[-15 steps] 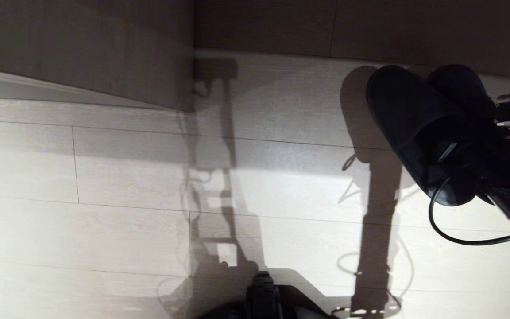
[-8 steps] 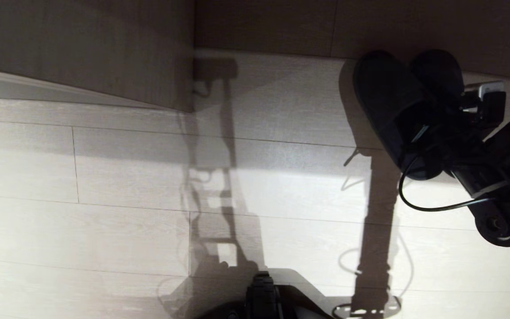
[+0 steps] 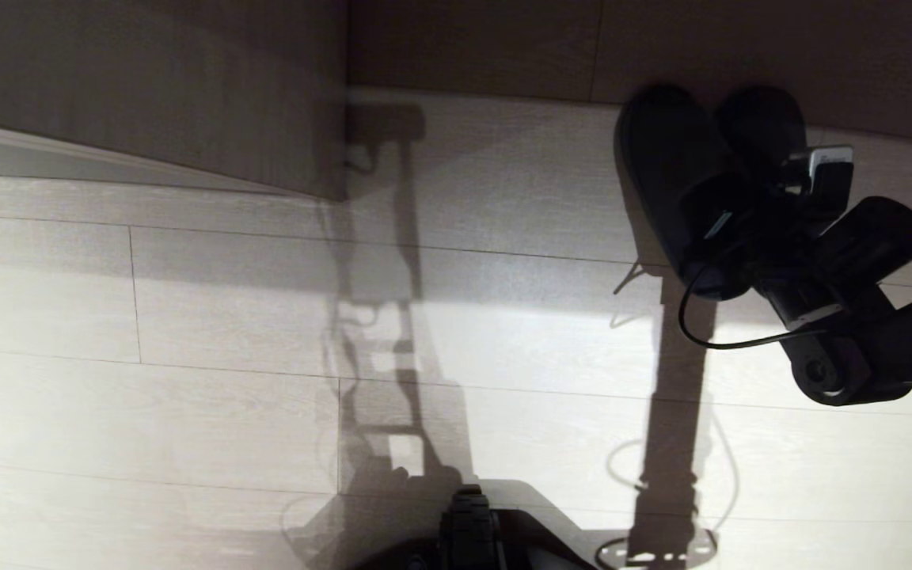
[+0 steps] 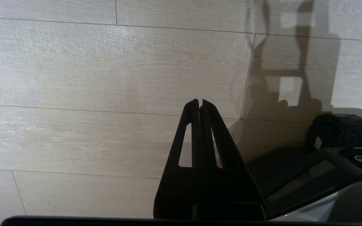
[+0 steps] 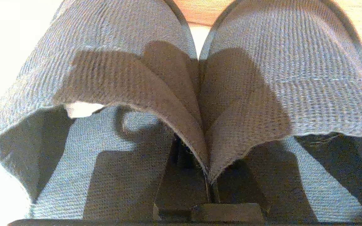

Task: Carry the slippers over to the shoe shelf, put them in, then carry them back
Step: Place the slippers on the floor

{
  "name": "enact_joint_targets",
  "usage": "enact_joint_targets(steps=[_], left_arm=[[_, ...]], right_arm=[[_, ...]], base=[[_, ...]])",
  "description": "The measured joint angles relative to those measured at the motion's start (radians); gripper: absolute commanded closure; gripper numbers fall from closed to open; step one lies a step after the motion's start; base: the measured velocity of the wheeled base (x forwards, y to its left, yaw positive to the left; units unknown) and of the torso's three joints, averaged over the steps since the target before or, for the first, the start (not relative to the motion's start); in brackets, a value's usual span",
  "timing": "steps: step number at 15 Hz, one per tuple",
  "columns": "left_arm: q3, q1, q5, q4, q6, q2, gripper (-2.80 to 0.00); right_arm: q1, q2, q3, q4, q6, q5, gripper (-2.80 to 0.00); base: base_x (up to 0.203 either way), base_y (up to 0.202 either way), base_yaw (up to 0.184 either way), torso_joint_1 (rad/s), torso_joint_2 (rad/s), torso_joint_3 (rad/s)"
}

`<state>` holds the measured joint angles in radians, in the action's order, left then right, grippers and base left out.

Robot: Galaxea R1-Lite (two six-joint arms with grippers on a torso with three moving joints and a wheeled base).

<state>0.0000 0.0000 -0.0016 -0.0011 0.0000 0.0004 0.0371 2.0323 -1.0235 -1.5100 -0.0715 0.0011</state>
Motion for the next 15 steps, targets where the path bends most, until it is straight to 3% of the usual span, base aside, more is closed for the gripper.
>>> enact_joint_targets(steps=[3,4,5,15], left_arm=[[0.000,0.000,0.000,0.000,0.000,0.000,0.00],[0.000,0.000,0.000,0.000,0.000,0.000,0.00],[0.000,0.000,0.000,0.000,0.000,0.000,0.00],[0.000,0.000,0.000,0.000,0.000,0.000,0.00]], right_arm=[[0.013,0.019,-0.013,0.000,0.009,-0.042,0.00],[0.014,0.024,-0.015,-0.001,0.011,-0.042,-2.19],[0.014,0.028,-0.017,0.000,0.012,-0.042,-2.80],[0.015,0.037,0.034,0.005,0.010,-0.035,-2.80]], base=[[0.000,0.000,0.000,0.000,0.00,0.000],[0.000,0.000,0.000,0.000,0.00,0.000],[0.000,0.000,0.000,0.000,0.00,0.000],[0.000,0.000,0.000,0.000,0.00,0.000]])
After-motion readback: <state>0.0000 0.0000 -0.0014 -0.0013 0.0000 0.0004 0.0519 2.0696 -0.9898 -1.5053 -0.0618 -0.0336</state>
